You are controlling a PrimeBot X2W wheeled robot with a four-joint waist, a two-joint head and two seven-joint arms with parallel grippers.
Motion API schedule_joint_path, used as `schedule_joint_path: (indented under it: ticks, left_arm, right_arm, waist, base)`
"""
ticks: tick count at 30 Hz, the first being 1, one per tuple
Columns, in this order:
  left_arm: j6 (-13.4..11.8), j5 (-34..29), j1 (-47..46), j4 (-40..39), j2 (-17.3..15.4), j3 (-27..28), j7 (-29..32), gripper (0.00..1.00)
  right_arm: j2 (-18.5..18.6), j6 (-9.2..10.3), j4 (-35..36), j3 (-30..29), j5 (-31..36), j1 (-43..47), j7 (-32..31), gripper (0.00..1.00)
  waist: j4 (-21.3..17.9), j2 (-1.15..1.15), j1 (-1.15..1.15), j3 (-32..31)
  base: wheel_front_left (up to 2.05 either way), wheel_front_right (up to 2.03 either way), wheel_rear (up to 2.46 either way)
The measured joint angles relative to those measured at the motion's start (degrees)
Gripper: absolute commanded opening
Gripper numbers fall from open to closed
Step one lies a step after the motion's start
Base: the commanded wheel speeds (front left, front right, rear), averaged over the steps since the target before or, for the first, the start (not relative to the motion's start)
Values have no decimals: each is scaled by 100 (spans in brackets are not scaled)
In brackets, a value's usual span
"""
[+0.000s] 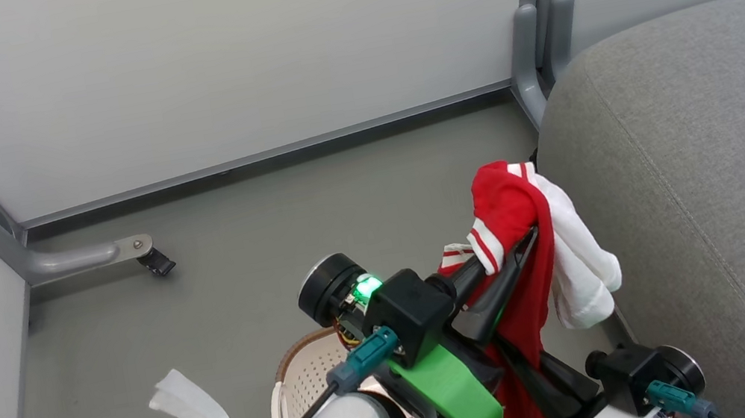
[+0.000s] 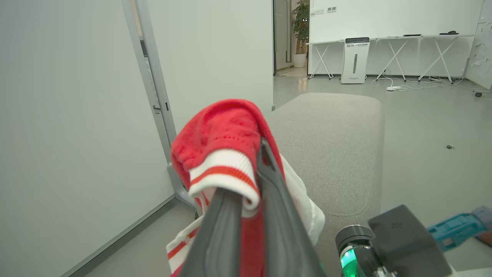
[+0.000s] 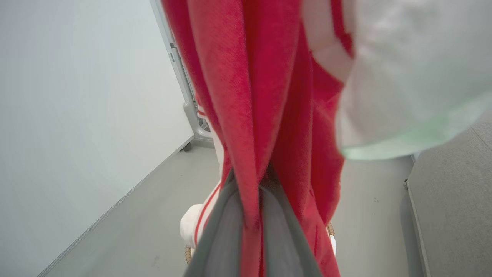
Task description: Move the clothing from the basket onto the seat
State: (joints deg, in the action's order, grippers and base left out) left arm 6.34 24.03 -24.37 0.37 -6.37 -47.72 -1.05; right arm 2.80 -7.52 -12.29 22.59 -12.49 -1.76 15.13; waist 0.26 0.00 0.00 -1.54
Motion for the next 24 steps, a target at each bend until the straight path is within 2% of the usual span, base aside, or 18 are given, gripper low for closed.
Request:
schedule_joint_path:
  ticks: [10,11,12,24]
  left_arm:
    - [-83,57,38,69,-100,57,-15,0]
    - [-83,57,41,79,-115,56,-30,42]
    - [-83,57,45,89,-129,52,-30,100]
    - [-178,57,90,194,-257,26,30,100]
  right_arm:
    - [0,0,12,-21,49,0,0,0]
    - [0,0,14,-27,53,1,0,0]
    - [0,0,18,-32,54,1,0,0]
    - [0,0,183,-115,74,-3,0,0]
  waist:
    - [32,0,0,44]
    - [36,0,0,46]
    - [39,0,0,48]
    - [29,0,0,74]
  base:
    - [0,0,0]
    - [0,0,0]
    - [0,0,0]
    - [0,0,0]
